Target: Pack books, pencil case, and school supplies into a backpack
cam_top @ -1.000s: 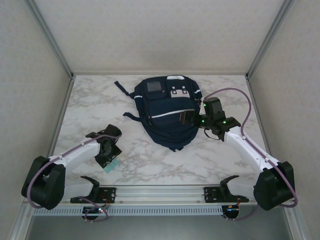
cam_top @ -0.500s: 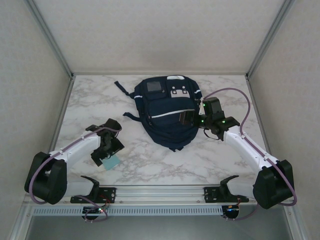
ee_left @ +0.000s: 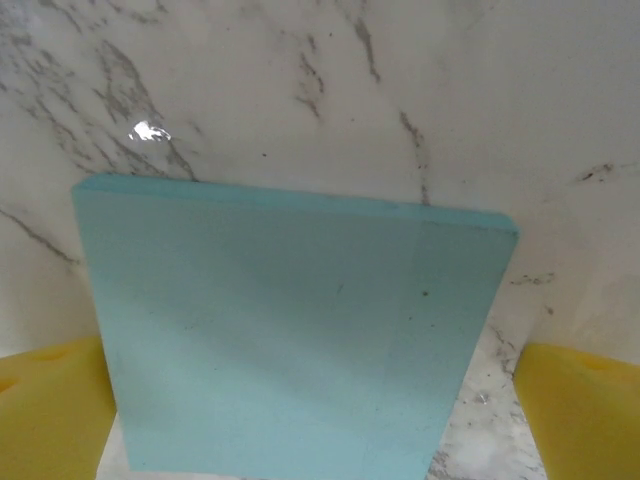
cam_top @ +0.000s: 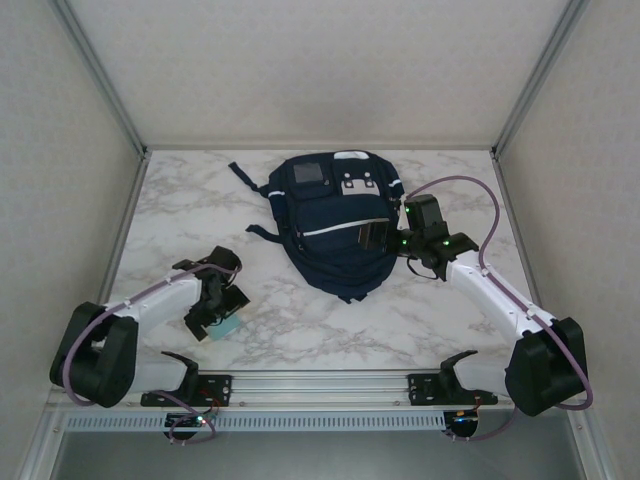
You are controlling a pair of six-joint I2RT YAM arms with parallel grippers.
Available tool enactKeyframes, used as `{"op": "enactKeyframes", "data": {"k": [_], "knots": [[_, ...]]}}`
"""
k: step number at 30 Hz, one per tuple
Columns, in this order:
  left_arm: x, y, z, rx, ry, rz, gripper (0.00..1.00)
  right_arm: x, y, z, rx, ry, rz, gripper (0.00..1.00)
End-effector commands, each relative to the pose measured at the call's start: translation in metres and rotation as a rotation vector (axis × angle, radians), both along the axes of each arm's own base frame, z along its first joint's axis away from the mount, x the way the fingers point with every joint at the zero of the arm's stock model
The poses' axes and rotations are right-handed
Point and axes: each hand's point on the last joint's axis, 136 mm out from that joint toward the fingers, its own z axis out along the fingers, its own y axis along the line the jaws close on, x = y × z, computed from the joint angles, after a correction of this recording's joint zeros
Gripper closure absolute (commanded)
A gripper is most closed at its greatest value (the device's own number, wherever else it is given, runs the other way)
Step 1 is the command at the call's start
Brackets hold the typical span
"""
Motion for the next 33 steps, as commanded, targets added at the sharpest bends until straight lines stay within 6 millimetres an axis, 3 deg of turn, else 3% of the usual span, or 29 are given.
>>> {"op": "enactKeyframes", "data": {"k": [1,7,15,18,21,27,33], "knots": [[0.009,-0.004,-0.008,-0.023,-0.019,-0.001,0.01,0.003,0.003,0.014,0.015,-0.027,-0.005,0.01],[-0.001,0.001,-0.022,-0.004,0.015,0.005,0.08,0.002,0.002,0.014,0.015,-0.028,-0.012,0.01],[-0.003,0.003,-0.021,0.004,0.016,0.002,0.09,0.005,0.004,0.014,0.019,-0.026,-0.008,0.01],[0.002,-0.001,-0.021,-0.017,-0.009,0.018,0.17,0.006,0.006,0.015,0.026,-0.027,-0.006,0.01],[0.007,-0.002,-0.019,-0.016,-0.023,0.017,0.34,0.005,0.006,0.016,0.025,-0.029,-0.003,0.01],[0.029,-0.009,0.0,-0.033,-0.083,0.006,0.46,0.004,0.008,0.018,0.033,-0.029,0.01,0.01],[0.069,-0.025,0.039,-0.066,-0.18,-0.019,0.45,0.002,0.014,0.019,0.056,-0.026,0.039,0.01]]}}
